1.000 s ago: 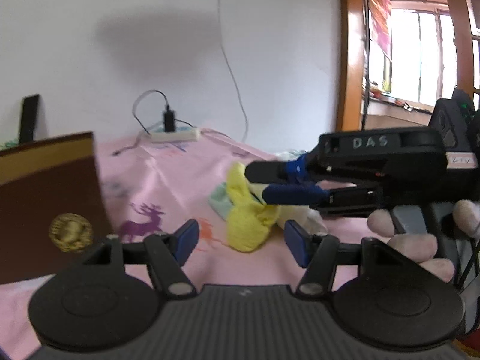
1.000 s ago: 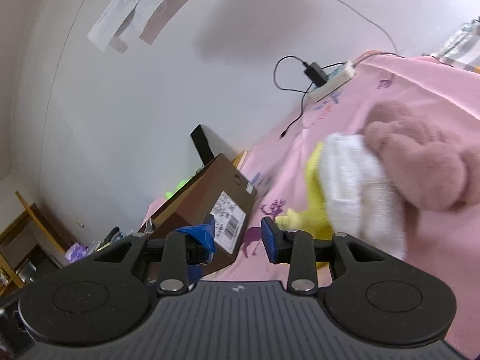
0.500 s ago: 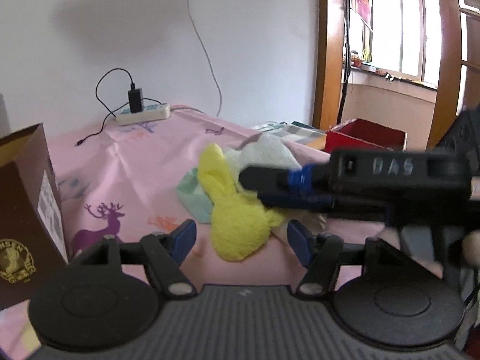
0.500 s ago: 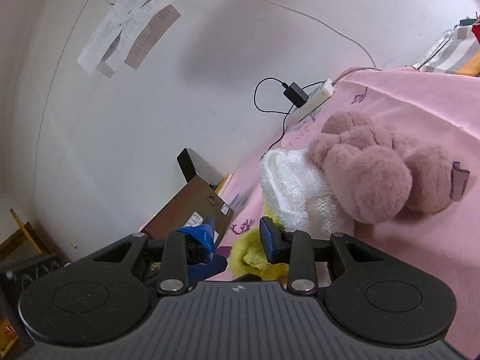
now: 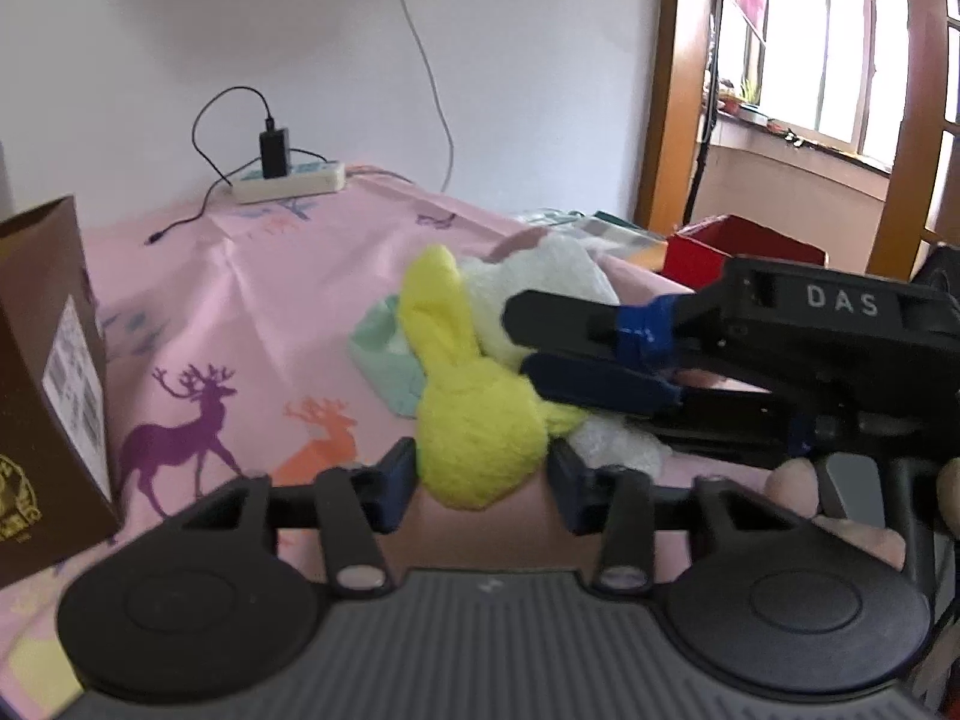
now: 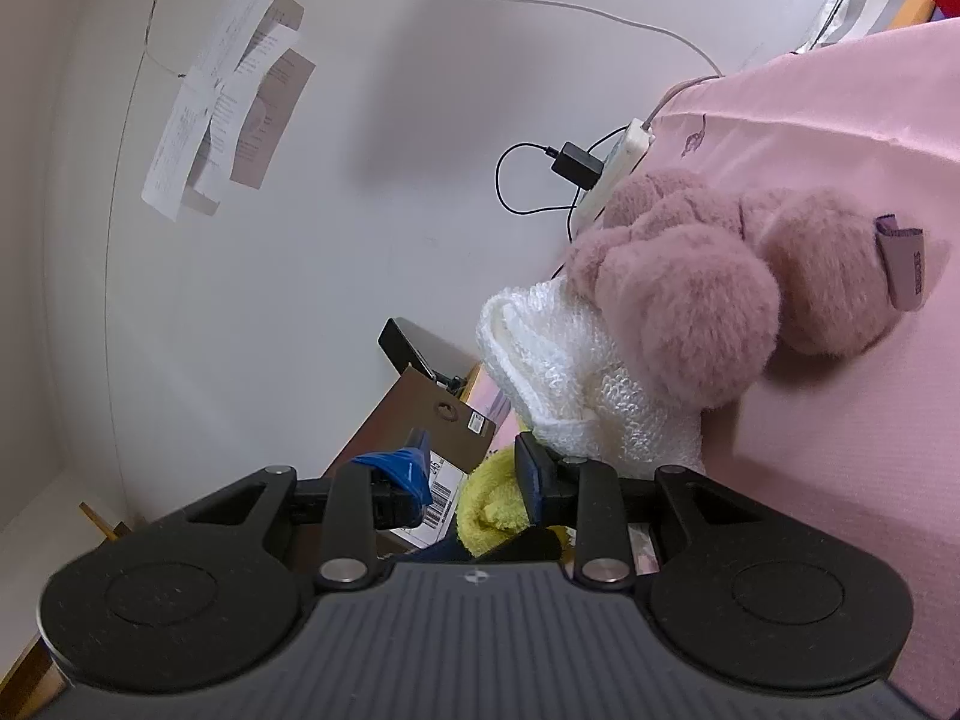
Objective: Organize soft objects
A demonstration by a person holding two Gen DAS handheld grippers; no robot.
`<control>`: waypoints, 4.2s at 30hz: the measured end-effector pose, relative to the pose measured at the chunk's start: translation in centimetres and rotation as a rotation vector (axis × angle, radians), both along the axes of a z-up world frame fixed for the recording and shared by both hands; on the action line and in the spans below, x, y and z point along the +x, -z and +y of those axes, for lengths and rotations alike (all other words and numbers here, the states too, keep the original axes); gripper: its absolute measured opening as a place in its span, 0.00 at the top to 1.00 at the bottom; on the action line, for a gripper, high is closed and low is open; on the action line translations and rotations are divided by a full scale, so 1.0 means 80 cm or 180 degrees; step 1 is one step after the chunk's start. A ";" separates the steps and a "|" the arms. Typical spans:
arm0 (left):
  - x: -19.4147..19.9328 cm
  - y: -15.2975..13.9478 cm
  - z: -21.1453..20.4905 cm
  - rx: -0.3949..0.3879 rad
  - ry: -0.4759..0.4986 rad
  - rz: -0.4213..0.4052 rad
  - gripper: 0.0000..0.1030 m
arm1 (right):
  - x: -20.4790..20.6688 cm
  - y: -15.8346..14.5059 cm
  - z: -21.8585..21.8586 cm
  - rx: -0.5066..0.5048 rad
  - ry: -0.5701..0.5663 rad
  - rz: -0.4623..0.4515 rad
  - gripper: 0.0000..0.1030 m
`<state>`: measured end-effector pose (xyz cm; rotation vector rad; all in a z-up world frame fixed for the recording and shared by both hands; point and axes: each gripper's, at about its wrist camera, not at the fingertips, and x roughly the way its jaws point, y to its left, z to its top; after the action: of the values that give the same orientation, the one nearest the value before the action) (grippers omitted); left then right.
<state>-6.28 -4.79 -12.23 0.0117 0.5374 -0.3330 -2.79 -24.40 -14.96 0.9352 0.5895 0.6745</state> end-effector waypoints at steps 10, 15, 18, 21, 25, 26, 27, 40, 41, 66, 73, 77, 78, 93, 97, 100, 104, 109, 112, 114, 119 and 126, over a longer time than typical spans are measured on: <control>-0.013 -0.004 0.015 -0.0222 -0.0137 -0.0181 0.63 | 0.004 -0.002 0.007 -0.0086 -0.0179 -0.0041 0.88; -0.030 -0.011 0.028 -0.0418 -0.0198 -0.0467 0.64 | 0.003 -0.002 0.008 -0.0090 -0.0255 -0.0075 0.86; -0.029 -0.011 0.024 -0.0349 -0.0195 -0.0445 0.64 | 0.003 -0.004 0.011 -0.0149 -0.0248 -0.0054 0.85; -0.030 -0.011 0.021 -0.0319 -0.0164 -0.0459 0.67 | 0.005 -0.007 0.011 -0.0146 -0.0246 0.0011 0.85; -0.040 -0.012 0.032 -0.0489 -0.0148 -0.0572 0.69 | 0.009 -0.006 0.009 0.0134 -0.0296 0.0212 0.82; -0.041 -0.013 0.035 -0.0522 -0.0170 -0.0592 0.69 | 0.010 -0.006 0.010 0.0188 -0.0320 0.0253 0.82; -0.043 -0.014 0.035 -0.0529 -0.0199 -0.0610 0.69 | 0.011 -0.006 0.010 0.0238 -0.0346 0.0292 0.82; -0.091 -0.079 0.081 -0.0469 -0.0400 -0.1289 0.69 | 0.026 -0.074 0.059 0.0628 -0.0781 0.0065 0.82; -0.093 -0.087 0.088 -0.0440 -0.0418 -0.1339 0.69 | 0.029 -0.080 0.065 0.0648 -0.0819 0.0020 0.82; -0.026 -0.100 0.298 -0.0035 -0.1583 -0.1113 0.66 | 0.137 -0.098 0.329 -0.0009 -0.1407 -0.0322 0.81; -0.026 -0.094 0.311 0.0107 -0.1962 -0.1006 0.62 | 0.139 -0.095 0.318 0.0199 -0.1389 -0.0414 0.81; -0.025 -0.087 0.314 0.0204 -0.2139 -0.0950 0.53 | 0.134 -0.092 0.307 0.0255 -0.1385 -0.0581 0.82; -0.025 -0.086 0.315 0.0208 -0.2167 -0.0950 0.53 | 0.130 -0.092 0.303 0.0233 -0.1395 -0.0625 0.82; -0.056 -0.095 0.227 0.0110 -0.1855 -0.1240 0.53 | 0.127 -0.097 0.279 -0.0115 -0.0909 -0.0835 0.81; -0.064 -0.095 0.192 0.0185 -0.1709 -0.1250 0.51 | 0.129 -0.101 0.268 -0.0295 -0.0724 -0.0726 0.81; -0.071 -0.097 0.173 0.0151 -0.1669 -0.1236 0.48 | 0.118 -0.109 0.252 -0.0467 -0.0585 -0.0718 0.81; -0.074 -0.100 0.151 0.0096 -0.1679 -0.1145 0.47 | 0.099 -0.118 0.227 -0.0667 -0.0463 -0.0719 0.81; -0.082 -0.100 0.125 0.0112 -0.1753 -0.0967 0.44 | 0.069 -0.124 0.193 -0.0890 -0.0300 -0.0655 0.81; -0.090 -0.101 0.112 0.0117 -0.1769 -0.0923 0.43 | 0.049 -0.120 0.171 -0.0928 -0.0219 -0.0626 0.81; -0.095 -0.100 0.100 0.0145 -0.1761 -0.0905 0.42 | 0.037 -0.114 0.156 -0.0952 -0.0188 -0.0582 0.81; -0.105 -0.097 0.070 0.0240 -0.1766 -0.0811 0.40 | 0.014 -0.105 0.122 -0.1002 -0.0098 -0.0467 0.81; -0.118 -0.089 0.033 0.0250 -0.1744 -0.0672 0.37 | -0.024 -0.107 0.086 -0.0941 0.0006 -0.0419 0.81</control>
<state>-15.69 -2.13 -5.12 -0.0244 0.3257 0.2230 -4.70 -17.54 -6.43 0.6112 0.5534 0.6224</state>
